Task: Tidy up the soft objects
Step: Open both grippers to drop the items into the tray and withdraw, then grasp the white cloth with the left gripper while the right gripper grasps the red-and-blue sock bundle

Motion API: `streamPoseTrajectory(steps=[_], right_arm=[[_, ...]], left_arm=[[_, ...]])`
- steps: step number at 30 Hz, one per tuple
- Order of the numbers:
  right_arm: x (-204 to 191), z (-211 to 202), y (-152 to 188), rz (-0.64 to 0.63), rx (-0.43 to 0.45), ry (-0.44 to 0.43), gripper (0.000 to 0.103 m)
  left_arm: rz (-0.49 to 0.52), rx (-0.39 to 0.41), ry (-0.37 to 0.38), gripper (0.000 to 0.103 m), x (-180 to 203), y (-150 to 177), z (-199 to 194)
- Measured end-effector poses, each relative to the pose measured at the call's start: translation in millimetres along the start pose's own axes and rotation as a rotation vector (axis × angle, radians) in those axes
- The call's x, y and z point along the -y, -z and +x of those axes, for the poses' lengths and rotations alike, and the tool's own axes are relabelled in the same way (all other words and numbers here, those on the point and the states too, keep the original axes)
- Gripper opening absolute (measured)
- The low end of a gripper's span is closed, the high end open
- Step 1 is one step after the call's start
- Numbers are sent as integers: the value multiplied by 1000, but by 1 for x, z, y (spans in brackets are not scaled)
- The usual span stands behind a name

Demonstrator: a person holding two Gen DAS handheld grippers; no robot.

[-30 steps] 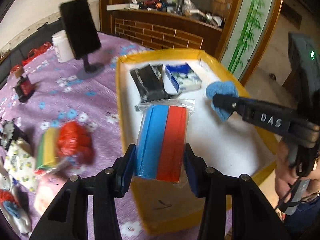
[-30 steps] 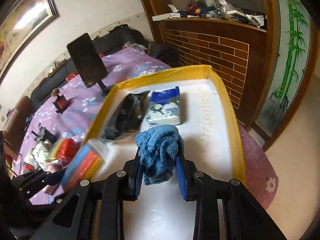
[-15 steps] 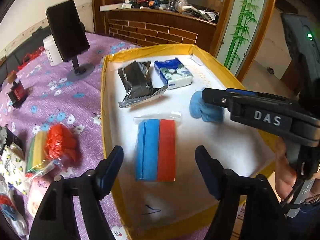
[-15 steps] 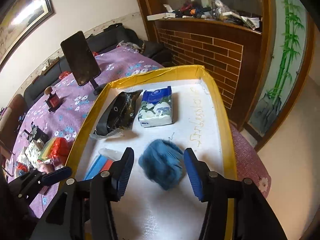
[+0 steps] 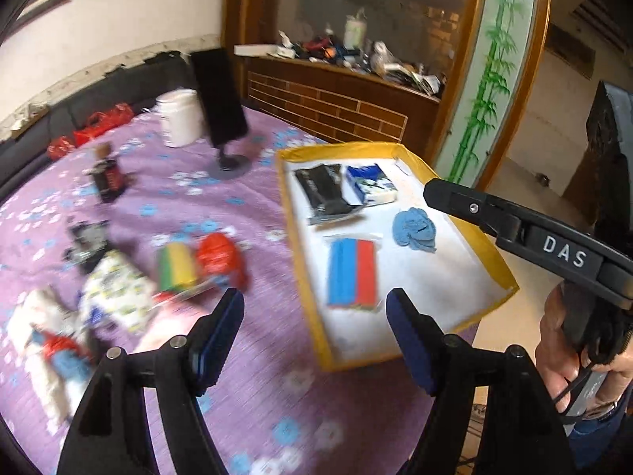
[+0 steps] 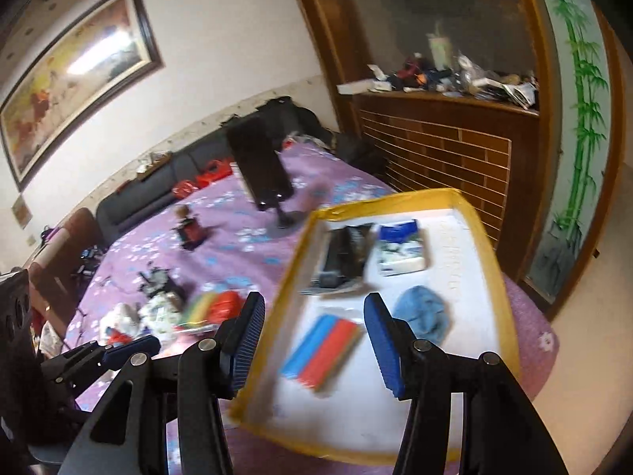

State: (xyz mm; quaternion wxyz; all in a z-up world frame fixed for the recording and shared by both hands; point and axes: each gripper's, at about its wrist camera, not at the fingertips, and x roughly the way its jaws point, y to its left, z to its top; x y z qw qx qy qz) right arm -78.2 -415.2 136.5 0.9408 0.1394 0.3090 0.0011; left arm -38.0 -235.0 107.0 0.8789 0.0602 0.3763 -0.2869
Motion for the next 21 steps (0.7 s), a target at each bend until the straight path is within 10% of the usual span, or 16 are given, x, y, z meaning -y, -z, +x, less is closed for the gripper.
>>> streamPoseTrajectory(steps=[21], right_arm=[[-148, -68, 49, -251, 17, -324, 57]], left_arm=[[-274, 129, -255, 75, -112, 102, -173]])
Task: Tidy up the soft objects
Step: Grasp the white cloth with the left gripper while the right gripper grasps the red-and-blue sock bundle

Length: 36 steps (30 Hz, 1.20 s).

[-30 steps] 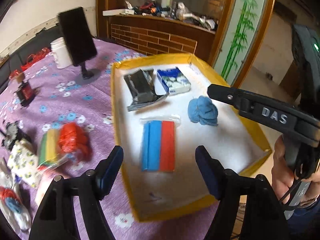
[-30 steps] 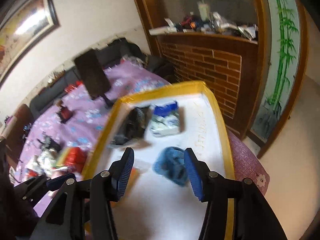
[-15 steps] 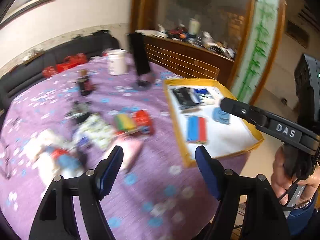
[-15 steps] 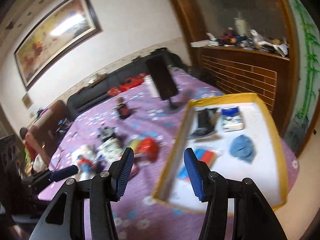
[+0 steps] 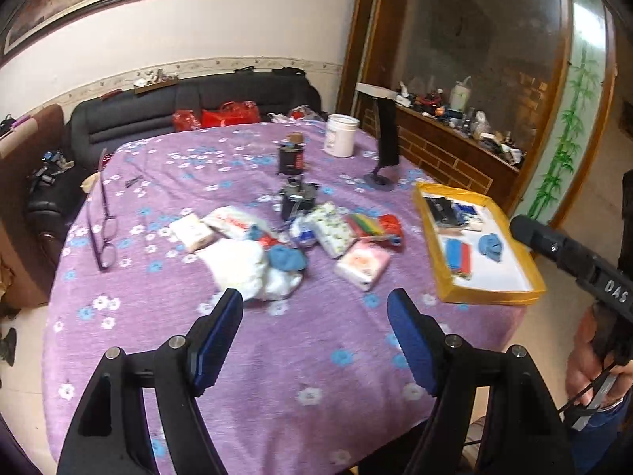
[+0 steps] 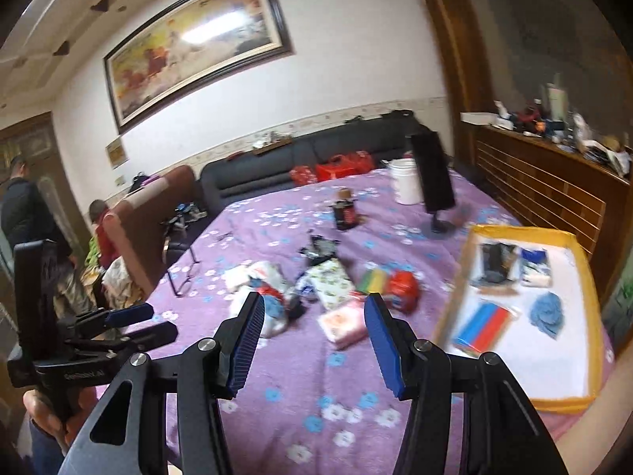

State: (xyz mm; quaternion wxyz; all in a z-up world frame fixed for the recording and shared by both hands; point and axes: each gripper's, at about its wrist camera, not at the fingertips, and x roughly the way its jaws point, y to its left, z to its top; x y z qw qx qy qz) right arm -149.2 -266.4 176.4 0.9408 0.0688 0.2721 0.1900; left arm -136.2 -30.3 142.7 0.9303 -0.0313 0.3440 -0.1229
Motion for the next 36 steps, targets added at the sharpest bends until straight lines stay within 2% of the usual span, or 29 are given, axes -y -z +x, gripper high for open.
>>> streamPoseTrajectory(steps=[8, 12, 14, 17, 21, 23, 25, 27, 28, 29, 32, 34, 36], right_arm=[[-13, 59, 1, -10, -100, -53, 57], [-10, 94, 8, 8, -157, -88, 57], [-6, 111, 10, 24, -184, -107, 57], [-1, 131, 9, 36, -211, -126, 57], [5, 148, 2, 37, -218, -164, 57], [8, 156, -1, 41, -219, -178, 57], [10, 169, -1, 43, -233, -189, 57], [10, 184, -2, 37, -264, -208, 57], [8, 191, -2, 31, -277, -221, 57], [7, 197, -2, 28, -288, -224, 57], [-3, 215, -1, -5, -322, -250, 57], [-13, 228, 0, -37, -339, -253, 57], [-25, 241, 1, -77, -357, -264, 57]], left_arm=[[-122, -84, -54, 76, -65, 1, 35], [-202, -161, -100, 80, -97, 3, 65], [-244, -201, -90, 80, -106, 2, 81], [-285, -245, -68, 81, -110, -4, 104], [-334, -302, -74, 85, -108, -18, 141], [-337, -321, -75, 85, -104, -24, 158], [-298, -323, -87, 84, -99, -28, 175], [-259, -298, -108, 51, -94, -27, 182], [-254, -310, -85, 16, -94, -25, 187], [-262, -315, -55, 9, -97, -23, 189], [-256, -253, -22, 9, -107, -22, 178], [-282, -216, 36, 9, -117, -24, 169], [-312, -166, 39, 9, -128, -26, 159]])
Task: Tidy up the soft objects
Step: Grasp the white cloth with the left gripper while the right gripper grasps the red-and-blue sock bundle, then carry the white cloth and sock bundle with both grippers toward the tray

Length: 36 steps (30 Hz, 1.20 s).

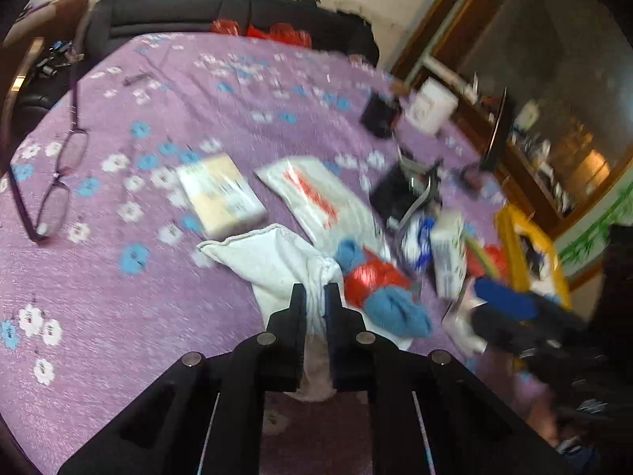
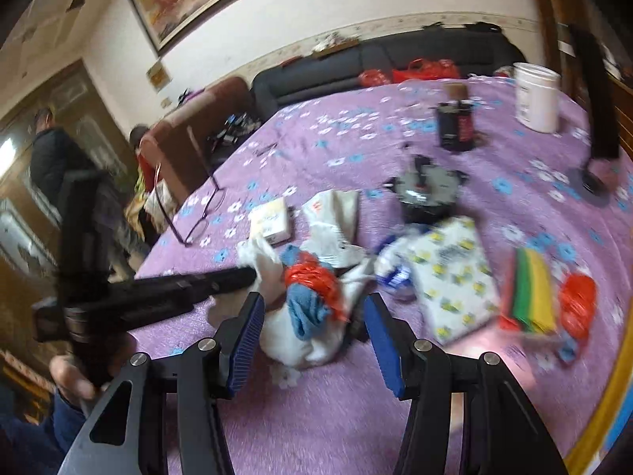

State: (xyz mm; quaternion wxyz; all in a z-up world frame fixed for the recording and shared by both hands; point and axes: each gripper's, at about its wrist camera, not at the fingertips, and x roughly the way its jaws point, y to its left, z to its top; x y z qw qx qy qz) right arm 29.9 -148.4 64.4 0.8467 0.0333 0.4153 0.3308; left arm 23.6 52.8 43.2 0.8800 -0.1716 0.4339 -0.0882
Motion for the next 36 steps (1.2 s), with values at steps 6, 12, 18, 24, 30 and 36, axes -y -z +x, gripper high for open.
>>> streamPoseTrajectory(steps=[6, 12, 18, 24, 30, 36], right_arm=[[-18, 53, -8, -66, -75, 62, 45], [-24, 52, -7, -91, -41, 159, 30], [-10, -16, 9, 73, 114, 146, 30], [-3, -54, 41, 177, 174, 196, 30], [4, -112, 63, 196, 272, 206, 30], [33, -179, 88, 263, 386, 189, 30]], left_arm=[[5, 90, -126, 9, 1, 2, -9], [-6, 114, -225, 9, -7, 6, -5], [11, 96, -183, 9, -4, 11, -3], [37, 88, -116, 9, 8, 16, -9], [177, 150, -53, 9, 47, 27, -32], [227, 89, -7, 9, 93, 47, -38]])
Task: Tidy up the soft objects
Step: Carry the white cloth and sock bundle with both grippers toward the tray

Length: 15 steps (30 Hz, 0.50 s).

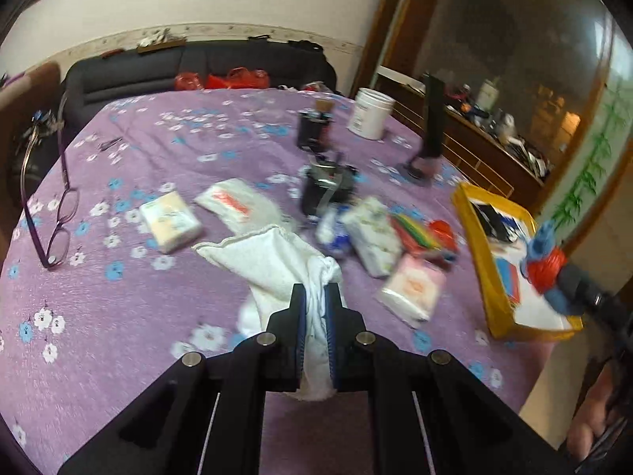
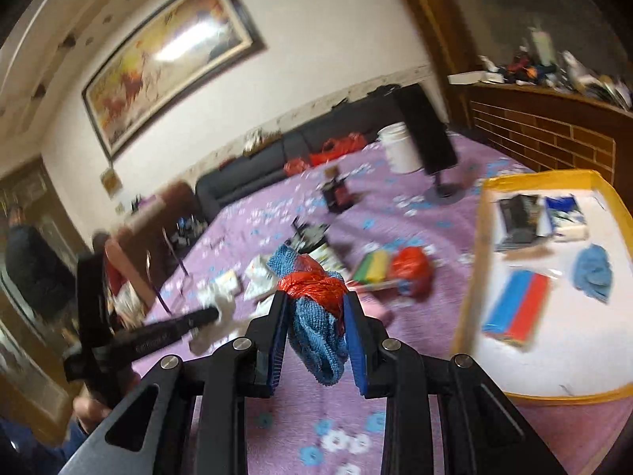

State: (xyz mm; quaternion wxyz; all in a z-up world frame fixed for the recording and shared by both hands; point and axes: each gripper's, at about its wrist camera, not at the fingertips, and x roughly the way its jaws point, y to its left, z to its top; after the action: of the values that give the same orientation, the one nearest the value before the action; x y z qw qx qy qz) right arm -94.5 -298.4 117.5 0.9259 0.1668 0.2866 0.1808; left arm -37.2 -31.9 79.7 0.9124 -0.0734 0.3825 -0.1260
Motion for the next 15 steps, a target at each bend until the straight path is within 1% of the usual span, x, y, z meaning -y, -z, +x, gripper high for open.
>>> streamPoseTrajectory(steps=[3, 5, 8, 9, 15], right_arm=[[28, -22, -7, 53, 41, 0, 30], [46, -34, -11, 87, 59, 25, 30], [76, -53, -13, 145, 86, 48, 30], [87, -60, -15, 164, 93, 66, 30], [127, -96, -27, 210, 133, 148, 30]], left_arm=[[42, -44, 55, 9, 37, -3, 4], [66, -61, 74, 9, 60, -6, 7], [130, -88, 128, 9, 104, -9, 16], [157, -101, 156, 9, 122, -10, 21], [251, -163, 271, 9, 201, -9, 48]])
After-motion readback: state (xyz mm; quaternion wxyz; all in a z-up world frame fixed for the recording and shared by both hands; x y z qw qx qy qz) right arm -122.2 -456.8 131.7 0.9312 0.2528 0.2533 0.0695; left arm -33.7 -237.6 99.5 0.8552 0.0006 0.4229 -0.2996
